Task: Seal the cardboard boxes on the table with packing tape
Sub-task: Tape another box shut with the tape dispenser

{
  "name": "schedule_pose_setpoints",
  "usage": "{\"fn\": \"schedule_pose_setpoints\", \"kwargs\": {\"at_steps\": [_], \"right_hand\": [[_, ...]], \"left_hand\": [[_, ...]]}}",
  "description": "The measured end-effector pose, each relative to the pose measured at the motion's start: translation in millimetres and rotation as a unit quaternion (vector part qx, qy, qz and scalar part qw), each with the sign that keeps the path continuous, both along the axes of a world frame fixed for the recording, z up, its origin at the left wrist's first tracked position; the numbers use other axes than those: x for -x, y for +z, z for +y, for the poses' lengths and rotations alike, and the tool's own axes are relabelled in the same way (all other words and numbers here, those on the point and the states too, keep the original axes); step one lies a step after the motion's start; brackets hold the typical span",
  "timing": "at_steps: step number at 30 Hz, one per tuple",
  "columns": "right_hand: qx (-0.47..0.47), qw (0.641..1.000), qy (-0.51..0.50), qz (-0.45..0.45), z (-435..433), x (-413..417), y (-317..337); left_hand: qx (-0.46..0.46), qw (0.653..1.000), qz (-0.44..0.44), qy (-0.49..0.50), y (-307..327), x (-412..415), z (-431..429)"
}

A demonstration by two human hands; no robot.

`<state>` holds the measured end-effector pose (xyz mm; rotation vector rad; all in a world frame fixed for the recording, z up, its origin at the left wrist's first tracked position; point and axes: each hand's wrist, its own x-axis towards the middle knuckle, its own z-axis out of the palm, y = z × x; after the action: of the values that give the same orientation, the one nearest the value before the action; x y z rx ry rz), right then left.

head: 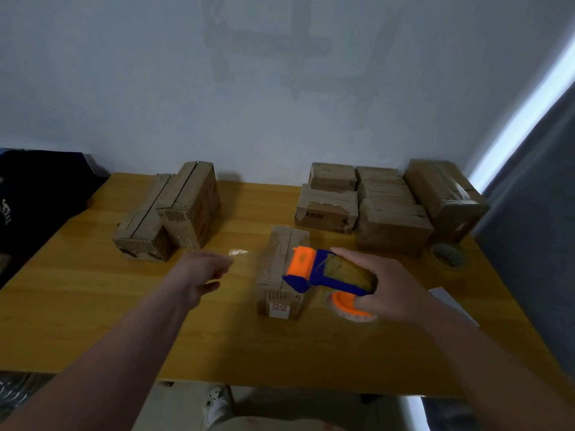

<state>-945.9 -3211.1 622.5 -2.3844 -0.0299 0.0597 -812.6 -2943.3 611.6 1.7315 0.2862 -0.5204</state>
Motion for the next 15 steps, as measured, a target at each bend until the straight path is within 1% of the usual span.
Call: {"fn": "schedule_pose_setpoints", "kwargs": {"at_steps": [4, 7, 15], "right_hand": [[0.072, 0.997, 0.002, 0.029, -12.9, 4.1, -4.5], [0.12, 0.992, 0.001, 0.042, -18.4, 5.3, -10.7], [0.181, 0.982, 0.007, 0.045, -19.1, 2.2, -21.8]], "left_hand": [[-0.042, 0.998, -0.035, -0.023, -14.8, 5.6, 0.0], [-0.059, 0.997, -0.039, -0.031, -28.3, 13.9, -7.1], [-0.084, 0.996, -0.039, 0.005, -54.3, 20.5, -17.9]]}}
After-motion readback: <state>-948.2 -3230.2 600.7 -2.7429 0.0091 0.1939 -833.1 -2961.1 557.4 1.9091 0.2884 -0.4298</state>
